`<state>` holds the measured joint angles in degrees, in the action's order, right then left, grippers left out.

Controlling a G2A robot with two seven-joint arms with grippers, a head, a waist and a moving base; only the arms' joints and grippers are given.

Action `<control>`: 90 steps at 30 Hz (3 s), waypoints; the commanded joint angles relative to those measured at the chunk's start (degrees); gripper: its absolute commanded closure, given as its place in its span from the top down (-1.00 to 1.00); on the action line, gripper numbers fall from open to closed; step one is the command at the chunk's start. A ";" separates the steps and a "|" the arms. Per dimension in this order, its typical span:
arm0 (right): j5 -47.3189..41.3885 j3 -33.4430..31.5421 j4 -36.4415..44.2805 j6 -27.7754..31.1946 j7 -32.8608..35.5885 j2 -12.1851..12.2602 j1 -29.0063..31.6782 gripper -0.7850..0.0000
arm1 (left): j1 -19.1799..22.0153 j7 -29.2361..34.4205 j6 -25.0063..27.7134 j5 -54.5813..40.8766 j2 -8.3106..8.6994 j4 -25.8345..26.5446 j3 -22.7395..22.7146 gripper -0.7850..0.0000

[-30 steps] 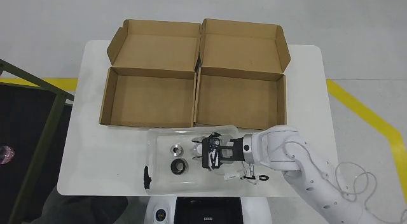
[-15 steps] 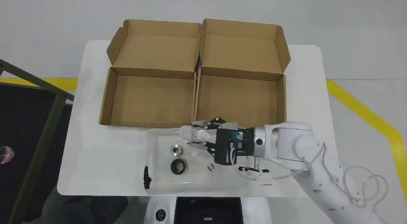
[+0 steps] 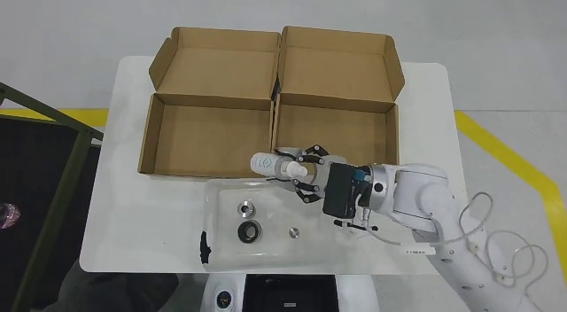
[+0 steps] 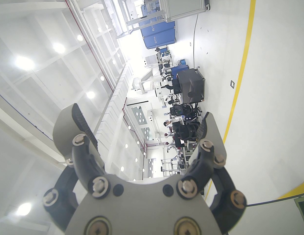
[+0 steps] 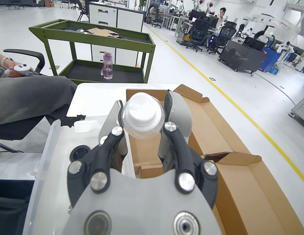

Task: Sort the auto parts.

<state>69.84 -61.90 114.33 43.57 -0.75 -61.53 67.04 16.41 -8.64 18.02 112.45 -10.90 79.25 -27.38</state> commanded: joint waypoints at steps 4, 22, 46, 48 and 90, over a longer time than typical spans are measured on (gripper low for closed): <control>-0.53 -1.89 0.00 0.46 -1.58 0.16 0.28 -1.00 | 0.00 0.00 0.00 0.00 0.00 0.00 0.00 1.00; -7.29 -3.45 -8.82 0.49 2.84 0.01 -1.98 -1.00 | 0.00 0.00 0.00 0.00 0.00 0.00 0.00 1.00; -13.41 5.23 -27.94 -0.82 15.78 -2.63 -15.25 -1.00 | 0.00 0.00 0.00 0.00 0.00 0.00 0.00 1.00; -13.32 6.38 -29.60 -1.19 16.27 -3.07 -16.74 -1.00 | 0.00 0.00 0.00 0.00 0.00 0.00 0.00 1.00; -7.75 7.73 -32.76 -0.12 17.34 -4.98 -21.25 0.57 | 0.00 0.00 0.00 0.00 0.00 0.00 0.00 1.00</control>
<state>61.94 -53.39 79.84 43.11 16.01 -66.79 45.16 16.41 -8.64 18.02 112.45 -10.90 79.25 -27.38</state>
